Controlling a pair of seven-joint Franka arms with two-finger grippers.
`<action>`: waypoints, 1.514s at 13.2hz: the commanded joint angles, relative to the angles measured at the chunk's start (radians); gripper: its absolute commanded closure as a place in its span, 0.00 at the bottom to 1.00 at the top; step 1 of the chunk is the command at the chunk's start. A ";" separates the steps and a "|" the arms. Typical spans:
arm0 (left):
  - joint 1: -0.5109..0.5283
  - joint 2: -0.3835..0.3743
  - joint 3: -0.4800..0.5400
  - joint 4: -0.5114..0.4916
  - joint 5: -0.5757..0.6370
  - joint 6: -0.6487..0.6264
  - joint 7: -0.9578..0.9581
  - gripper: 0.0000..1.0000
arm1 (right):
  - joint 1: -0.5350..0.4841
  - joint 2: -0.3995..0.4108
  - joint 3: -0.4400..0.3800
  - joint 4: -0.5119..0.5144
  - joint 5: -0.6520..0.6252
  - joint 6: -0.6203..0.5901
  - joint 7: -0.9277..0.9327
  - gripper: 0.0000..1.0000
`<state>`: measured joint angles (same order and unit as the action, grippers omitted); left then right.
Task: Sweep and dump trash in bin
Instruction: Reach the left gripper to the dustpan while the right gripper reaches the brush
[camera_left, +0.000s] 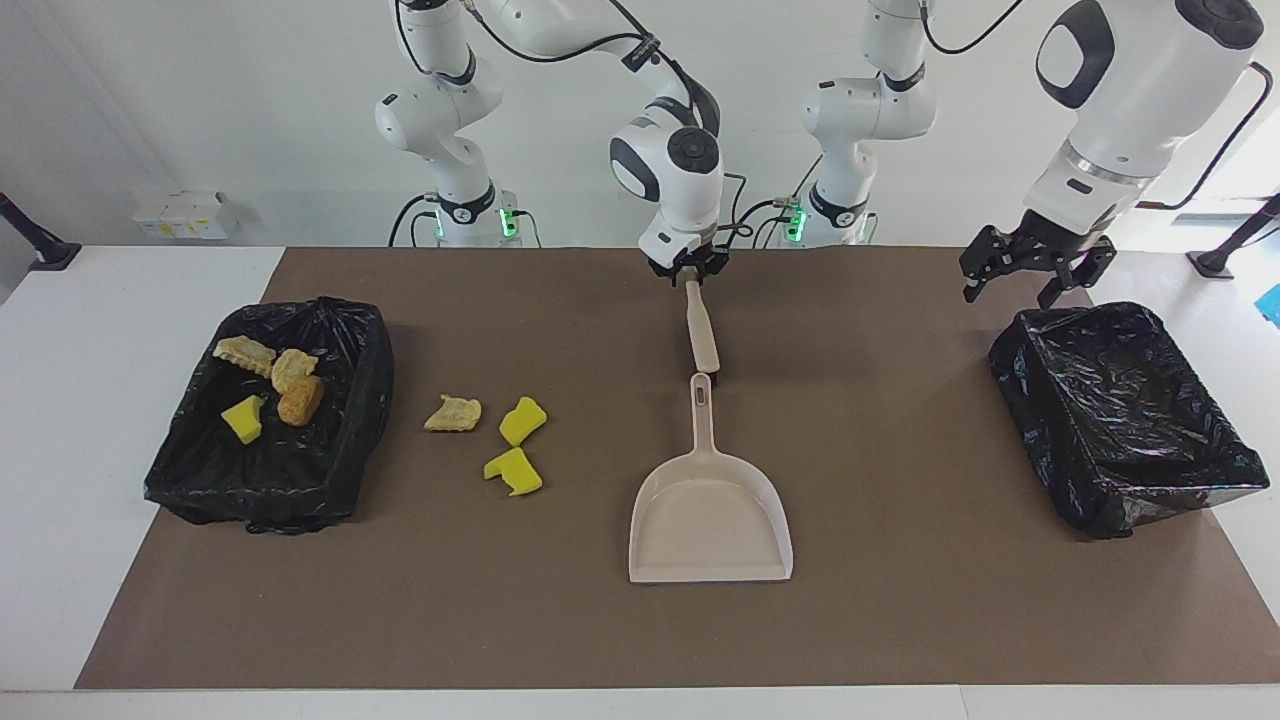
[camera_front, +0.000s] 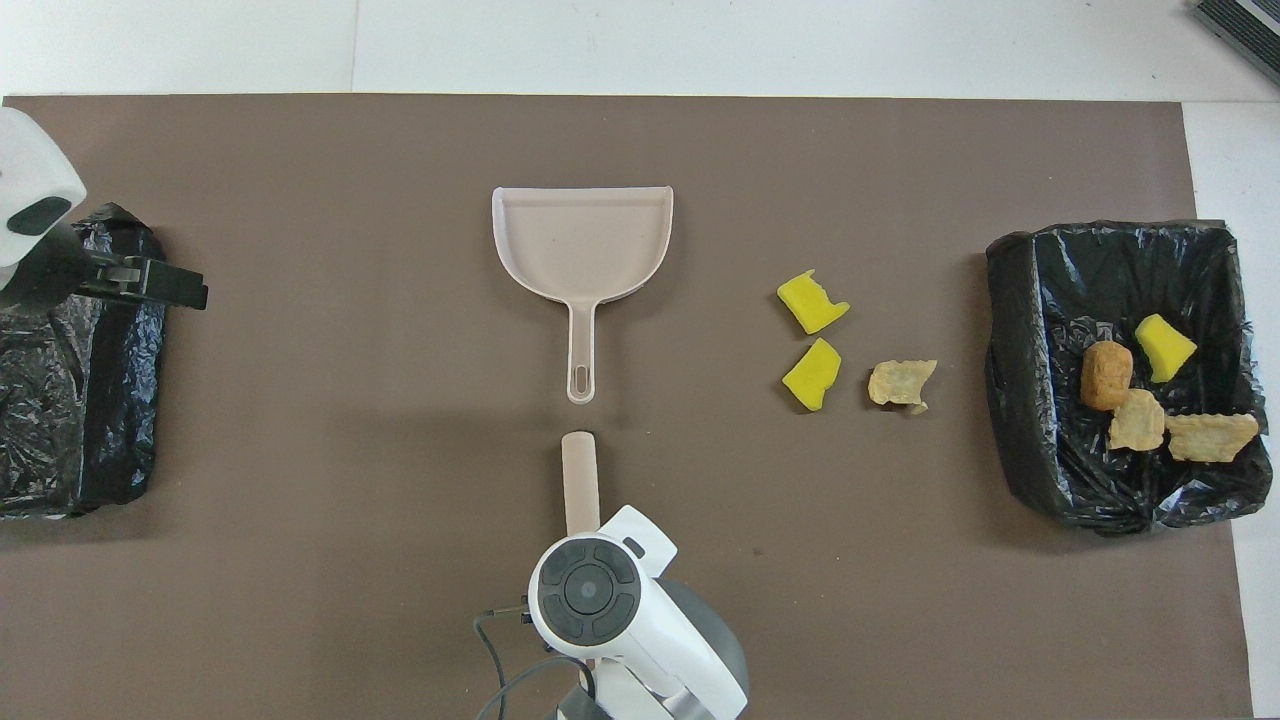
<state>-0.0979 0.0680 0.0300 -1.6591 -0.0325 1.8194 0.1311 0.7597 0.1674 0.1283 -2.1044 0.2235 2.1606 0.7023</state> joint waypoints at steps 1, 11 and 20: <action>-0.063 0.093 0.008 0.077 0.009 0.023 0.005 0.00 | -0.026 -0.005 -0.001 0.029 0.011 -0.073 -0.056 1.00; -0.315 0.308 0.008 0.098 0.000 0.329 -0.258 0.00 | -0.348 -0.217 -0.006 0.063 -0.143 -0.446 -0.147 1.00; -0.528 0.364 0.011 0.003 0.107 0.437 -0.620 0.00 | -0.635 -0.123 -0.001 0.021 -0.538 -0.358 -0.339 1.00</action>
<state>-0.5720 0.4166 0.0234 -1.6175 0.0154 2.2170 -0.3895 0.1476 0.0066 0.1102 -2.0739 -0.2795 1.7592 0.3784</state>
